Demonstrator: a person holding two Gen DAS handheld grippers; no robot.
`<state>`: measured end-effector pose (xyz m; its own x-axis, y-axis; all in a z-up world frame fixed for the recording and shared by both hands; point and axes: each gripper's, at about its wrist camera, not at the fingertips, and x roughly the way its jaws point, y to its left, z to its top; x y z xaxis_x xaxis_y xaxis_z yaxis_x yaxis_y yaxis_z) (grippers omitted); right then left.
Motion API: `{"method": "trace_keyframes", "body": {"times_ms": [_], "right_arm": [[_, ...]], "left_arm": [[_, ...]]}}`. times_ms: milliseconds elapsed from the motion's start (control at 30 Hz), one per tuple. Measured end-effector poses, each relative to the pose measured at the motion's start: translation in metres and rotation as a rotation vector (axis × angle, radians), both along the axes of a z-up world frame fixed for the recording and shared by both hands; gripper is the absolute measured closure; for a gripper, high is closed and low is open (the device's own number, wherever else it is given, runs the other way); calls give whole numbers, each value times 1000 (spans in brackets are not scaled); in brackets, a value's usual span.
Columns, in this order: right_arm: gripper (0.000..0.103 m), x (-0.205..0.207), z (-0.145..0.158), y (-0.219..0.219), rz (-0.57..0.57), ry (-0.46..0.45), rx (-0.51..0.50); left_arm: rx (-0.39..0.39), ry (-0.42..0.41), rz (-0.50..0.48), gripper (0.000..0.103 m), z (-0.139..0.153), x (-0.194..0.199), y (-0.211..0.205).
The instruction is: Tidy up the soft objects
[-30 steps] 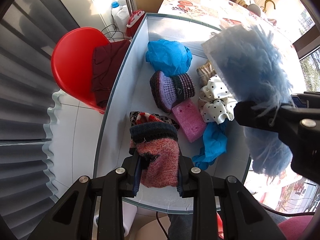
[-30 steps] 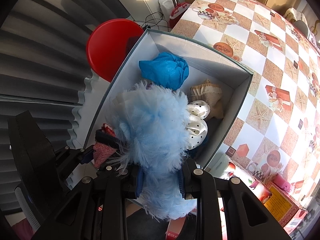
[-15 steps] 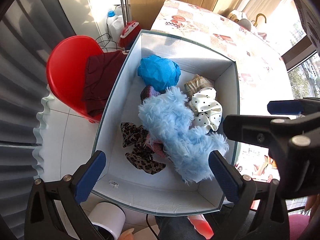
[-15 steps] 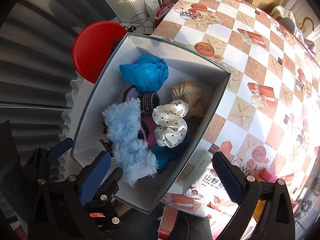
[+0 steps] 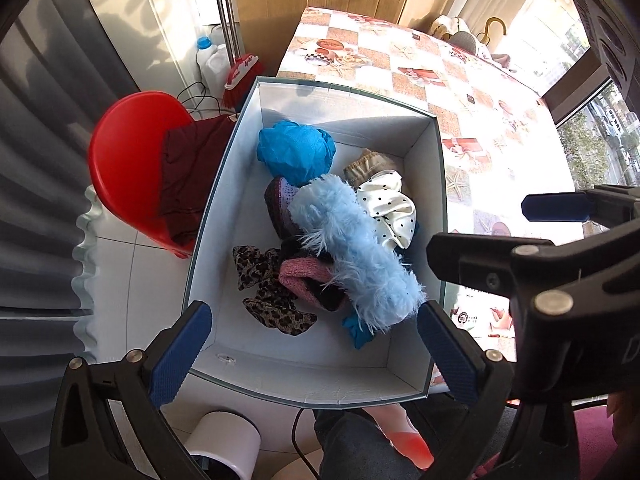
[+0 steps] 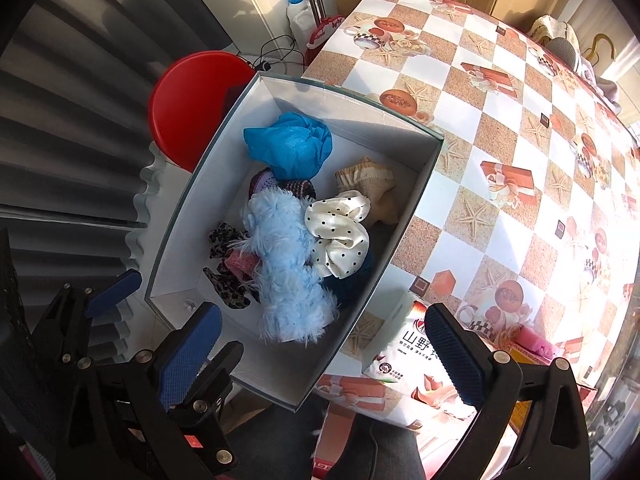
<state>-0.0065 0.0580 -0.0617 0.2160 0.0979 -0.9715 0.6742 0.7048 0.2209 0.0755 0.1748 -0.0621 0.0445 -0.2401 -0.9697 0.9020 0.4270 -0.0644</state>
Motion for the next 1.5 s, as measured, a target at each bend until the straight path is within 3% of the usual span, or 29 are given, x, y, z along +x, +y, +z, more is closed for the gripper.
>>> {"method": "trace_keyframes", "body": {"times_ms": [433, 1500], "right_arm": [[1, -17, -2, 9, -26, 39, -25], [1, -24, -5, 24, -132, 44, -4]], "left_arm": [[33, 3, -25, 0, -2, -9, 0], [31, -28, -98, 0, 0, -3, 7]]}}
